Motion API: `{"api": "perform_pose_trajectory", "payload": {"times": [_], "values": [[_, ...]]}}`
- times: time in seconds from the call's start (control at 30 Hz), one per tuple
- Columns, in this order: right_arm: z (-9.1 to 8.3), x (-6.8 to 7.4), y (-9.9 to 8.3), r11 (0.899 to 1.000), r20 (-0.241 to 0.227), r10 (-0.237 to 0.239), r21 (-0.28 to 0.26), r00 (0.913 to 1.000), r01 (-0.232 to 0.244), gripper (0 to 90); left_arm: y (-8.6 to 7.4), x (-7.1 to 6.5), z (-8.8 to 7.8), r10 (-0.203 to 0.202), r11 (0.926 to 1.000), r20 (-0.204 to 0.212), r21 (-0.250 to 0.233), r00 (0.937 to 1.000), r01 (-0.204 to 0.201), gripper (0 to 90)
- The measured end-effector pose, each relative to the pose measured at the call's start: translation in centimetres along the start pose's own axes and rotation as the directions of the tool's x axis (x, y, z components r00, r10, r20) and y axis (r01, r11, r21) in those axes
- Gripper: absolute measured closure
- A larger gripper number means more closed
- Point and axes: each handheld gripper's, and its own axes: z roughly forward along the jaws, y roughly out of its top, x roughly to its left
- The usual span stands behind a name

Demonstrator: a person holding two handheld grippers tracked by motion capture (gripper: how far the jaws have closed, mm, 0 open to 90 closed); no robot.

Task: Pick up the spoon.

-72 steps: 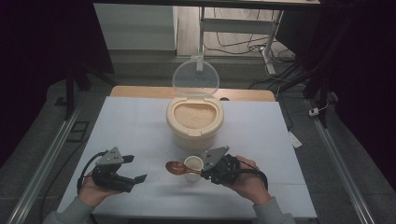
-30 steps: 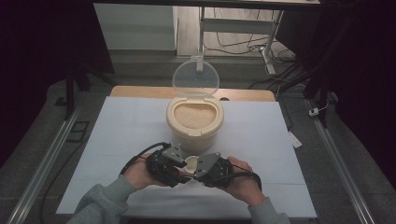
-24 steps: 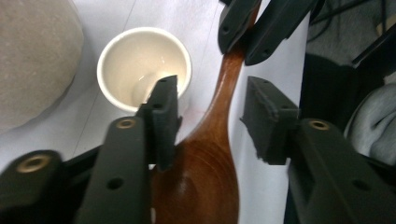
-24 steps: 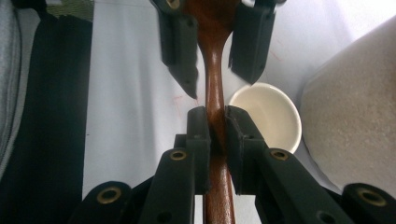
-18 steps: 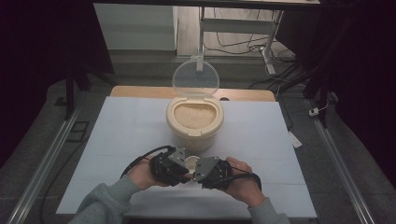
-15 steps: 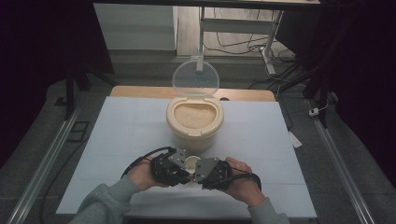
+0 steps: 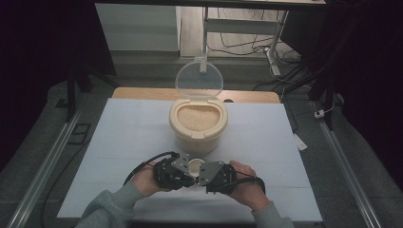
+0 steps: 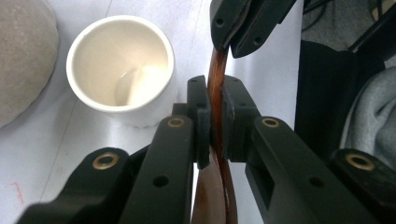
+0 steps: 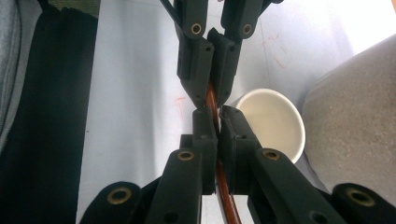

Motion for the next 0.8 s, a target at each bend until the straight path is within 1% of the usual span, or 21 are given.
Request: {"api": "perform_pose_trajectory", "payload": {"times": [0.07, 0.1, 0.2, 0.23, 0.27, 0.3, 0.33, 0.37, 0.4, 0.43, 0.47, 0.5, 0.53, 0.57, 0.6, 0.63, 0.67, 0.7, 0.73, 0.77, 0.8], "values": [[-0.3, -0.1, 0.0, 0.999, 0.020, 0.006, -0.035, 0.9998, -0.005, 82.9, -0.1, 0.0, -0.1, -0.007, 0.9999, -0.014, -0.010, 0.9999, 0.007, 82.9], [-0.8, -0.2, 0.0, 0.999, 0.032, 0.011, -0.046, 0.9994, -0.010, 78.8, -0.3, 0.0, -0.2, -0.015, 0.9995, -0.047, -0.029, 0.9988, 0.013, 83.0], [-2.2, -0.5, -0.3, 0.984, 0.111, 0.126, -0.139, 0.9858, -0.110, 67.7, -0.6, -0.3, -0.6, -0.017, 0.9981, -0.108, -0.060, 0.9940, 0.010, 83.0], [-2.7, -0.7, -0.5, 0.972, 0.138, 0.180, -0.175, 0.9739, -0.155, 64.7, -0.6, -0.3, -0.6, -0.017, 0.9981, -0.108, -0.060, 0.9940, 0.010, 83.0], [-3.3, -0.9, -0.8, 0.957, 0.157, 0.232, -0.216, 0.9599, -0.196, 61.4, -0.8, -0.6, -0.8, -0.024, 0.9960, -0.149, -0.089, 0.9886, 0.010, 83.0], [-3.7, -0.9, -1.2, 0.935, 0.166, 0.291, -0.259, 0.9422, -0.243, 59.1, -0.8, -0.6, -0.8, -0.024, 0.9960, -0.149, -0.089, 0.9886, 0.010, 83.0], [-4.2, -1.0, -1.5, 0.910, 0.179, 0.348, -0.299, 0.9204, -0.286, 56.6, -0.9, -0.9, -1.0, -0.033, 0.9935, -0.186, -0.113, 0.9820, 0.012, 83.0], [-4.7, -1.0, -1.9, 0.888, 0.184, 0.393, -0.330, 0.9010, -0.320, 54.0, -0.9, -0.9, -1.0, -0.033, 0.9935, -0.186, -0.113, 0.9820, 0.012, 83.0], [-4.7, -1.0, -1.9, 0.888, 0.184, 0.393, -0.330, 0.9010, -0.320, 54.0, -1.0, -1.0, -1.0, -0.036, 0.9920, -0.205, -0.126, 0.9782, 0.010, 83.0], [-5.3, -0.8, -2.5, 0.852, 0.193, 0.460, -0.369, 0.8667, -0.370, 50.2, -1.2, -1.3, -1.0, -0.042, 0.9898, -0.230, -0.142, 0.9724, 0.009, 83.0], [-5.5, -0.7, -2.8, 0.839, 0.210, 0.488, -0.381, 0.8473, -0.389, 47.9, -1.2, -1.4, -1.0, -0.046, 0.9889, -0.243, -0.148, 0.9690, 0.010, 83.0], [-5.5, -0.7, -2.8, 0.839, 0.210, 0.488, -0.381, 0.8473, -0.389, 47.9, -1.2, -1.4, -1.0, -0.046, 0.9889, -0.243, -0.148, 0.9690, 0.010, 83.0], [-5.7, -0.5, -3.3, 0.803, 0.215, 0.541, -0.418, 0.8129, -0.424, 44.9, -1.3, -1.5, -1.0, -0.053, 0.9877, -0.253, -0.156, 0.9660, 0.013, 83.0], [-5.8, -0.4, -3.5, 0.787, 0.223, 0.570, -0.424, 0.7908, -0.448, 42.9, -1.3, -1.6, -1.0, -0.066, 0.9842, -0.274, -0.176, 0.9593, 0.017, 83.0], [-5.8, -0.3, -3.7, 0.774, 0.221, 0.588, -0.435, 0.7784, -0.461, 41.5, -1.3, -1.6, -1.0, -0.066, 0.9842, -0.274, -0.176, 0.9593, 0.017, 83.0], [-5.8, -0.2, -3.8, 0.763, 0.224, 0.603, -0.440, 0.7655, -0.473, 40.2, -1.4, -1.8, -1.2, -0.079, 0.9803, -0.298, -0.197, 0.9512, 0.019, 83.0], [-5.8, -0.2, -3.8, 0.763, 0.224, 0.603, -0.440, 0.7655, -0.473, 40.2, -1.4, -1.8, -1.2, -0.079, 0.9803, -0.298, -0.197, 0.9512, 0.019, 83.0], [-5.8, -0.1, -4.0, 0.750, 0.225, 0.622, -0.445, 0.7502, -0.489, 39.3, -1.4, -1.8, -1.2, -0.083, 0.9788, -0.307, -0.204, 0.9481, 0.020, 83.0], [-5.8, 0.0, -4.3, 0.730, 0.210, 0.640, -0.464, 0.7388, -0.501, 38.6, -1.4, -1.9, -1.3, -0.088, 0.9774, -0.313, -0.210, 0.9456, 0.021, 83.0], [-5.8, 0.0, -4.3, 0.730, 0.210, 0.640, -0.464, 0.7388, -0.501, 38.6, -1.4, -1.9, -1.3, -0.091, 0.9768, -0.318, -0.213, 0.9436, 0.022, 83.0], [-5.9, -0.1, -4.6, 0.704, 0.193, 0.666, -0.482, 0.7205, -0.521, 38.1, -1.4, -1.9, -1.3, -0.093, 0.9766, -0.322, -0.214, 0.9420, 0.023, 83.0]]}}
